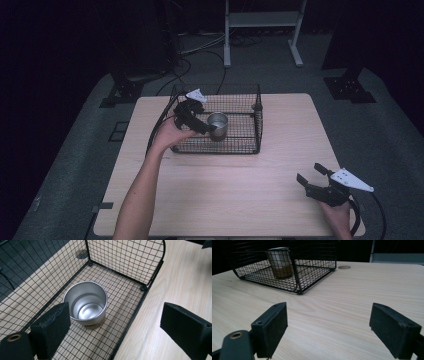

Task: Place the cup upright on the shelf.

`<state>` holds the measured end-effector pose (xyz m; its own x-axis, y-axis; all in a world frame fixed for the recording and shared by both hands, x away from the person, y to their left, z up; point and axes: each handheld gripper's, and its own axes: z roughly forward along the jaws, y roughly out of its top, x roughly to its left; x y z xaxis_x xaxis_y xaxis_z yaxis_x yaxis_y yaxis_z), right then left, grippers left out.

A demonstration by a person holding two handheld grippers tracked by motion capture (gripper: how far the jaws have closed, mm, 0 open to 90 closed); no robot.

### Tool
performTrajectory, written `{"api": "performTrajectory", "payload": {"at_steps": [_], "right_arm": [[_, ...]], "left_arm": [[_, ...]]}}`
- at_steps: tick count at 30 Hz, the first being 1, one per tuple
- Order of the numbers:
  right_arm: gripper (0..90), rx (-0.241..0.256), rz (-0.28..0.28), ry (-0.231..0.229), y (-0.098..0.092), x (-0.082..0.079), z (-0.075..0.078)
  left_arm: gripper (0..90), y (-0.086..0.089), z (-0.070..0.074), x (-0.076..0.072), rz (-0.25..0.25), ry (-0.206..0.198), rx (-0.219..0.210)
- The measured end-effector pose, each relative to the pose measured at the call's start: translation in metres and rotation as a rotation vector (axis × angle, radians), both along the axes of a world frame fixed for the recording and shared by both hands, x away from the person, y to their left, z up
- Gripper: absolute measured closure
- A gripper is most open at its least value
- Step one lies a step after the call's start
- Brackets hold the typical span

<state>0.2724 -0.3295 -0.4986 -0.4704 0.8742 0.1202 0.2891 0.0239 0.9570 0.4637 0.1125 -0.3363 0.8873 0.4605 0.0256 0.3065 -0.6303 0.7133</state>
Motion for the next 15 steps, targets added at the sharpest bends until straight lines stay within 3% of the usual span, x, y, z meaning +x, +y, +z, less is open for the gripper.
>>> {"api": "performTrajectory", "payload": {"at_steps": [15], "right_arm": [[14.3,-0.004,-0.002,0.003,0.000,0.000,0.000]], "left_arm": [[8.3,0.012,-0.001,-0.031,-0.016,-0.041,-0.044]]}}
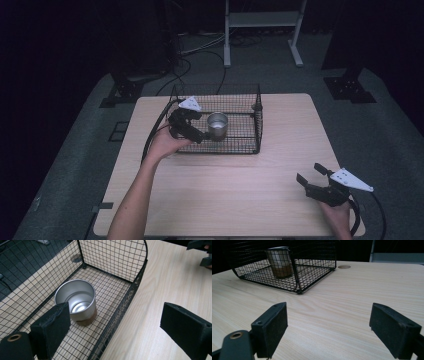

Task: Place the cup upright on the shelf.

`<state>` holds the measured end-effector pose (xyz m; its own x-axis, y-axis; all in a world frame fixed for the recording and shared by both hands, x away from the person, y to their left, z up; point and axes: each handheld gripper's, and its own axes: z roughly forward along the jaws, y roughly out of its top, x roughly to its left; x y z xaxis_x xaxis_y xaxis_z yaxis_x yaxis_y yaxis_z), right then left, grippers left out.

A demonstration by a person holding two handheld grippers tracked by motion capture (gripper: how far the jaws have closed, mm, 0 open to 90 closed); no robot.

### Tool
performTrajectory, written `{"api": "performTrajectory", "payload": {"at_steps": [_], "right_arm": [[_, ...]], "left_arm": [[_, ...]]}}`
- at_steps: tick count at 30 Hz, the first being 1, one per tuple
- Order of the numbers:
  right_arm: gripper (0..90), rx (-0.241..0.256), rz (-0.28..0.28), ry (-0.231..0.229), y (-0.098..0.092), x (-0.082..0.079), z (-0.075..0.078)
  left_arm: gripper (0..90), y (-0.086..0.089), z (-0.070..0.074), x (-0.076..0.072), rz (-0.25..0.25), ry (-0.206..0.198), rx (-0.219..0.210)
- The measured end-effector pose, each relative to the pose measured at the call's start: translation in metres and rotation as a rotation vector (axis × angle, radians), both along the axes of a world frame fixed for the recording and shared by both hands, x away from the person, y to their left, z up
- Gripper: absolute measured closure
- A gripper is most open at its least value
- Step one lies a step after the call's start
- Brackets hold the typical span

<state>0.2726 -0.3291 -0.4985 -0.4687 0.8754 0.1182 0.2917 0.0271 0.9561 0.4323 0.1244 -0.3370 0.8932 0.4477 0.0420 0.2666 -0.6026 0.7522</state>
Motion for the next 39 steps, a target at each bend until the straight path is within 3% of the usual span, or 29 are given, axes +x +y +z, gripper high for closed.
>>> {"api": "performTrajectory", "payload": {"at_steps": [11,23,39], "right_arm": [[14.3,-0.002,-0.001,0.000,0.000,0.000,0.000],[14.3,-0.002,-0.003,0.004,0.001,0.000,0.000],[14.3,-0.005,-0.005,0.006,0.001,0.000,0.000]], "left_arm": [[8.3,0.011,-0.004,-0.026,-0.014,-0.028,-0.020],[8.3,0.027,-0.014,-0.054,-0.014,-0.056,-0.078],[8.1,0.044,-0.040,-0.085,-0.002,-0.063,-0.127]]}}
